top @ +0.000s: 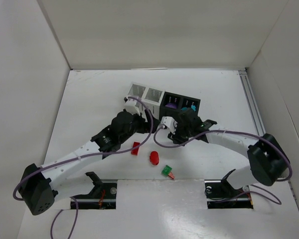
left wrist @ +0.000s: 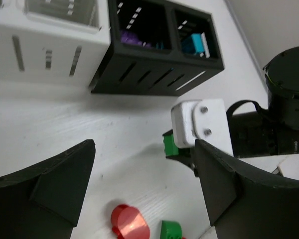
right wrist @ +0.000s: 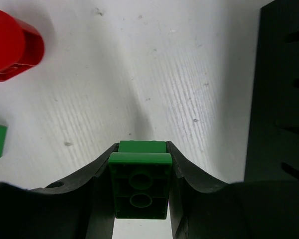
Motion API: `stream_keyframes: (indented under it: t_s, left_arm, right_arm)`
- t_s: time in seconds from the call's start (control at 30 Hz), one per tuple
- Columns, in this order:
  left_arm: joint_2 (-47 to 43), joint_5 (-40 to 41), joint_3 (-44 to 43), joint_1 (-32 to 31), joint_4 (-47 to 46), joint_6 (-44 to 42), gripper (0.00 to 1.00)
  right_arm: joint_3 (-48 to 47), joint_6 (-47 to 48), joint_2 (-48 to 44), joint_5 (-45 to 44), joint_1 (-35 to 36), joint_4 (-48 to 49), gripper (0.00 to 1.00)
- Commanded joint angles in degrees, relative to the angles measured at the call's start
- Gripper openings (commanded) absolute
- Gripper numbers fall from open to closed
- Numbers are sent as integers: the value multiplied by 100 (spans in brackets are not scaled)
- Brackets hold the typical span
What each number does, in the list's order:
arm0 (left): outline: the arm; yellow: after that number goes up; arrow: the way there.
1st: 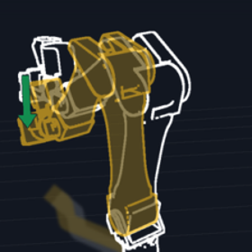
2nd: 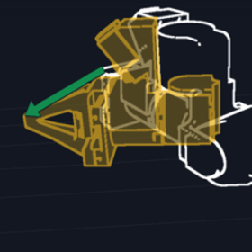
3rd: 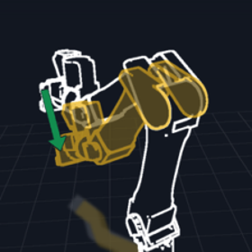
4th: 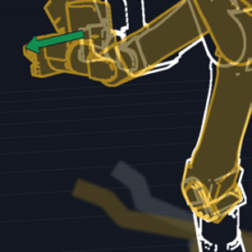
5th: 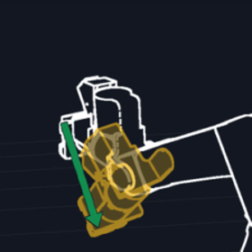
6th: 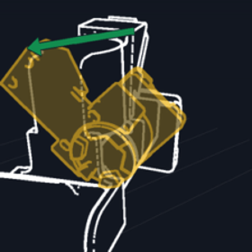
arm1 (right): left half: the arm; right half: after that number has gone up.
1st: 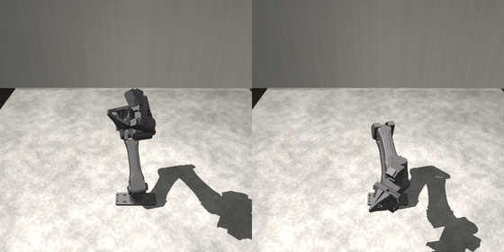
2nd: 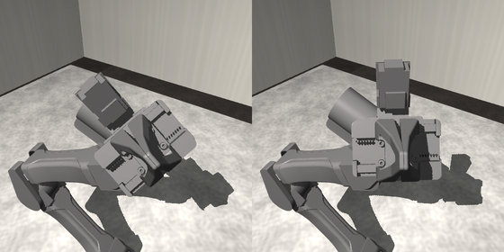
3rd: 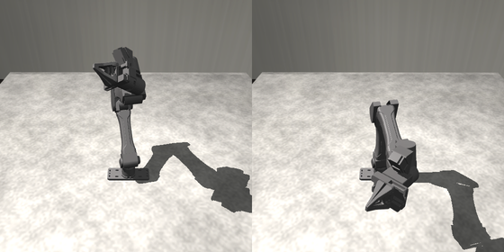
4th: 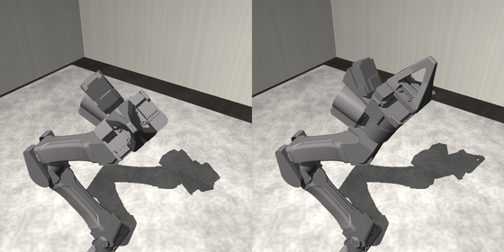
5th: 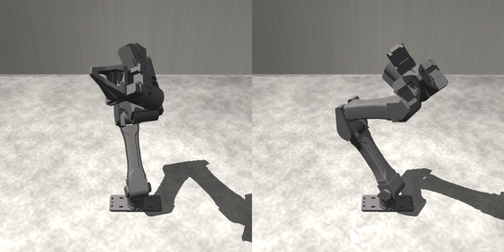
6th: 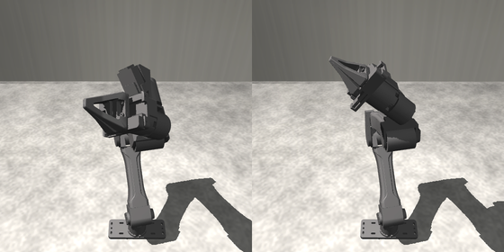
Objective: Sort the legos into containers by color
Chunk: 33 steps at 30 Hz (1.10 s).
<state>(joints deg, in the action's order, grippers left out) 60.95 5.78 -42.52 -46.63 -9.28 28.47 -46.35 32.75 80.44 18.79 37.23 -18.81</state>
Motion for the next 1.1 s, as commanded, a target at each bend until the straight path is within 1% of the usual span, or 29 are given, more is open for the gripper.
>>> stream_keyframes:
  t_s: [0.0, 0.1, 0.2, 0.27, 0.33, 0.37, 0.43, 0.47, 0.5, 0.57, 0.73, 0.83, 0.9, 0.97, 1.03, 1.07]
  left_arm:
    - [-451, 134, 331, -4, 127, 423, 78]
    - [-768, 274, 455, -4, 330, 536, 78]
    - [-1005, 389, 516, -4, 409, 590, 78]
    - [-1128, 441, 569, -4, 462, 590, 78]
    - [-1129, 441, 570, -57, 514, 590, 78]
    - [-1190, 441, 570, -57, 515, 642, 78]
    - [-1191, 494, 570, -57, 567, 642, 78]
    - [-1191, 494, 570, -57, 567, 642, 78]
    - [-1191, 494, 570, -57, 567, 642, 78]
    - [-1191, 494, 570, -57, 567, 642, 78]
    - [-1191, 547, 622, -57, 620, 642, 78]
    - [-1243, 547, 622, -57, 620, 642, 77]
    - [-1243, 547, 622, -57, 620, 642, 77]
    - [-1243, 547, 622, -57, 620, 642, 77]
    - [-1243, 547, 622, -57, 620, 642, 77]
    - [-1243, 547, 622, -57, 672, 642, 77]
  right_arm:
    - [-313, -374, 522, -920, 231, 202, 26]
    - [-383, -462, 814, -1069, 381, 202, 26]
    - [-437, -533, 1025, -1315, 451, 202, 33]
    - [-489, -595, 1026, -1377, 522, 202, 39]
    - [-489, -656, 1026, -1448, 522, 141, 43]
    - [-489, -656, 965, -1448, 522, 141, 51]
    - [-489, -656, 964, -1448, 574, 88, 58]
    - [-489, -656, 903, -1509, 575, 27, 64]
    - [-489, -656, 842, -1509, 575, 26, 64]
    - [-489, -656, 780, -1562, 575, -52, 68]
    - [-542, -656, 464, -1623, 575, -255, 68]
    - [-542, -656, 218, -1624, 575, -316, 64]
    - [-542, -656, 165, -1475, 575, -316, 58]
    - [-489, -587, 112, -1387, 575, -316, 46]
    - [-489, -586, 164, -1281, 575, -316, 45]
    - [-489, -525, 217, -1281, 575, -316, 41]
